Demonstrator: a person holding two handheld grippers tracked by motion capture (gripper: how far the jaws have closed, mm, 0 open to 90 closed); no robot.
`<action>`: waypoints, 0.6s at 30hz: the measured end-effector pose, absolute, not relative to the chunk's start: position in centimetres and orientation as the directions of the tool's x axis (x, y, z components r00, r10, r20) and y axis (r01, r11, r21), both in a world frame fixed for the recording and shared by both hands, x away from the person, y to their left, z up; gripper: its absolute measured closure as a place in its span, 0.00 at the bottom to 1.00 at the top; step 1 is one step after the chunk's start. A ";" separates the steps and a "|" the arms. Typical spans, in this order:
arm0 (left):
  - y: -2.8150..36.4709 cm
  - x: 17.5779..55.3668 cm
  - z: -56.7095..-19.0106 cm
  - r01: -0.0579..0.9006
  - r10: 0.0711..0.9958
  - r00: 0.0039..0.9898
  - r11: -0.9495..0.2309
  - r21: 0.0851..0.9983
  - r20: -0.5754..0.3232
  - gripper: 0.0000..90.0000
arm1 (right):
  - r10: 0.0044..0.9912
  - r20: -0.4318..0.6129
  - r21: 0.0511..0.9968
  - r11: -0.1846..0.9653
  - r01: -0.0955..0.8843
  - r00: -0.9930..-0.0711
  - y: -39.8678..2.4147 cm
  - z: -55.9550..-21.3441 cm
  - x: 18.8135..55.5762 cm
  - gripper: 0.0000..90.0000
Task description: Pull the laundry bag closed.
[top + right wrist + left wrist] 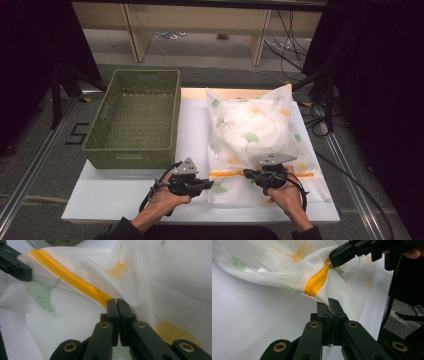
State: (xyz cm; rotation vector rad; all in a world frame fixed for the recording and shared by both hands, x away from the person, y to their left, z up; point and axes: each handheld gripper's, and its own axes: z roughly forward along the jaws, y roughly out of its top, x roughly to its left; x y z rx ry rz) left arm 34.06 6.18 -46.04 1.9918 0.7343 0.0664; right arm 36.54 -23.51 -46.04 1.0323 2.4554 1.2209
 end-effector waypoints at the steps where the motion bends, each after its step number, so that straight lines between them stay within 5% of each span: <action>1: 6.2 34.0 -46.1 0.471 0.523 0.814 -0.342 0.813 -0.251 0.97 | 0.678 0.117 0.764 0.405 0.502 -0.725 -23.7 -46.1 36.5 1.00; 18: 6.5 33.8 -45.9 0.456 0.520 0.822 -0.360 0.814 -0.232 0.98 | 0.699 0.098 0.758 0.410 0.508 -0.709 -25.9 -46.4 36.4 1.00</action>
